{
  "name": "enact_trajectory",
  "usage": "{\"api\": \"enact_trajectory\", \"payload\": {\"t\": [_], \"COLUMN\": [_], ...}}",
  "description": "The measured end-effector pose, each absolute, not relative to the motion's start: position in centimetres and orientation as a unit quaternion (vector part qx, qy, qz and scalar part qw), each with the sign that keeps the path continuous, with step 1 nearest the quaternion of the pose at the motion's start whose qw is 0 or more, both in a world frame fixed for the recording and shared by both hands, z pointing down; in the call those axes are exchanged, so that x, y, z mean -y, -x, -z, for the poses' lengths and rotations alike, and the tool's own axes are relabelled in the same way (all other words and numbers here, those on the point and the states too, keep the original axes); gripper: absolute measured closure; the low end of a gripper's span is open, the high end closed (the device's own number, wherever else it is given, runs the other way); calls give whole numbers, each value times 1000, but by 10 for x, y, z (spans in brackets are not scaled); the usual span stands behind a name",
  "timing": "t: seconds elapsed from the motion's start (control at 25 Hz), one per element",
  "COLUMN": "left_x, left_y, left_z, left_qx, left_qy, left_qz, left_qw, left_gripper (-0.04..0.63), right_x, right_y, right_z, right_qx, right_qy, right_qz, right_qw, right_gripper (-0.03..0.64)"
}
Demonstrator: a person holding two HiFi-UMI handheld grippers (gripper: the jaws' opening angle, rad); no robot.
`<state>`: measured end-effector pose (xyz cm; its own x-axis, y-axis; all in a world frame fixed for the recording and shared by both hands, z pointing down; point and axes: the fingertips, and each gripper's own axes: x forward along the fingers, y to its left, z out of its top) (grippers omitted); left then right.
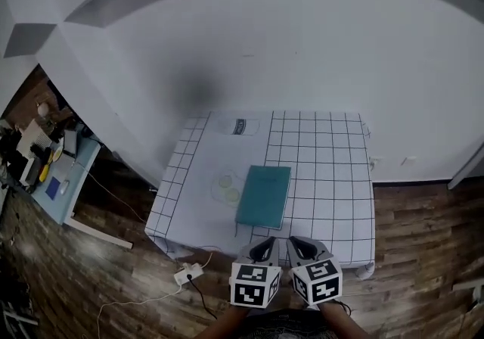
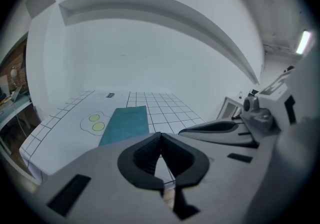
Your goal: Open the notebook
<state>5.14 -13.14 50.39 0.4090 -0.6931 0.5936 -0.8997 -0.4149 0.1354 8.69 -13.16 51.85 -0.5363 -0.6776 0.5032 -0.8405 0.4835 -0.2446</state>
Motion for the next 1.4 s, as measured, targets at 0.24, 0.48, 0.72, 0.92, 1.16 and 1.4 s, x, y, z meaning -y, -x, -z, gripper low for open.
{"api": "enact_trajectory", "payload": {"t": [0.24,0.48,0.72,0.92,1.16,1.4], "left_x": [155,165,177,184,192,202], "left_y": [-18,5,35,44,40,37], "left_z": [-510,-515,-522,-523,-528,-530], "left_qx": [456,414,393,376,349,333], "left_qy": [-827,-847,-856,-865,-876,-884], "left_qz": [-237,-251,-258,-261,-266,-269], "left_qw": [227,218,215,207,199,190], "left_gripper": [584,584,584,584,584,584], "right_x": [150,167,181,189,196,200], "right_y": [-69,-63,-54,-58,-61,-61], "right_z": [-543,-566,-586,-598,-603,-611], "right_qx": [802,751,709,680,663,650], "right_qy": [-499,-555,-587,-618,-634,-627], "right_qz": [-290,-341,-383,-386,-392,-413], "right_qw": [154,110,75,74,76,118], "right_gripper": [603,601,506,480,472,473]}}
